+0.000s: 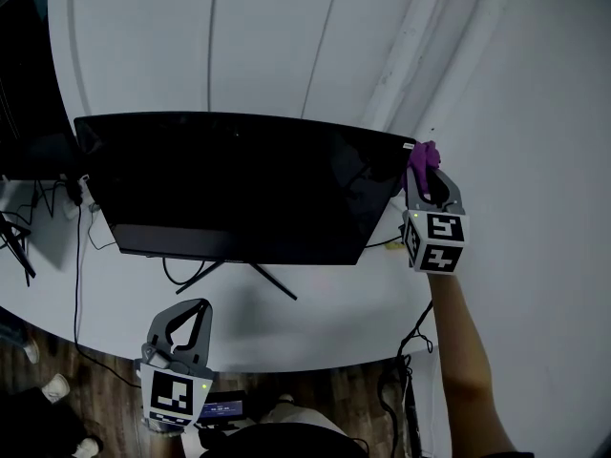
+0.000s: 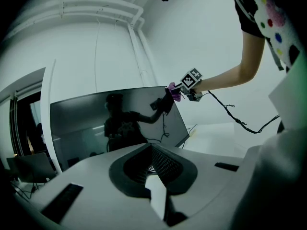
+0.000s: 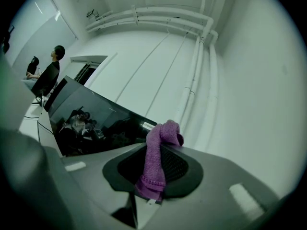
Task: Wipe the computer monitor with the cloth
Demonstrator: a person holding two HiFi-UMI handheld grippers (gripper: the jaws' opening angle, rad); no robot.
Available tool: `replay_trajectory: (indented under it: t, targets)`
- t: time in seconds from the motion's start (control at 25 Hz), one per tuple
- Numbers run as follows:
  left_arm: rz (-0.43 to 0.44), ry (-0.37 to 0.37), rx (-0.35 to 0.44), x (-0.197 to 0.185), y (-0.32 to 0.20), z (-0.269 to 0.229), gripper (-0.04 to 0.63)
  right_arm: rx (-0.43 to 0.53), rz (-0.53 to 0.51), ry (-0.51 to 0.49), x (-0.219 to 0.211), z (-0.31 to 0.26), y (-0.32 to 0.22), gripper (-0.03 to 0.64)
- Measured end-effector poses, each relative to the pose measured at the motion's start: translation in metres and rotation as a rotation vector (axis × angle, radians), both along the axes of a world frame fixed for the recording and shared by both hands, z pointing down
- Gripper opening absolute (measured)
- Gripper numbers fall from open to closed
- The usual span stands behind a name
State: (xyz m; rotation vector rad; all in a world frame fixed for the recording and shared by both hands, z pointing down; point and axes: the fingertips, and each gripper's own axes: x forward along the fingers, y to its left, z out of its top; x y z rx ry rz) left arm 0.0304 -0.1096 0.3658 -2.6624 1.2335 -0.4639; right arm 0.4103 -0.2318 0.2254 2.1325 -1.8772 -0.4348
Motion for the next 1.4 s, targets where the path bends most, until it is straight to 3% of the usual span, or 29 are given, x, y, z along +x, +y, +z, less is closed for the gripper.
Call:
replay_trajectory:
  t: [0.96,1.4]
  targets:
    - [-0.003,-0.017,-0.008,0.008,-0.007,0.003,0.006,-0.140,-0.005,-0.037,-0.005,0.092,0.014,0.093]
    - [-0.049,-0.025,-0.003,0.009,0.006,0.003,0.006,-0.233,-0.038,-0.075,-0.008,0.150,0.026,0.092]
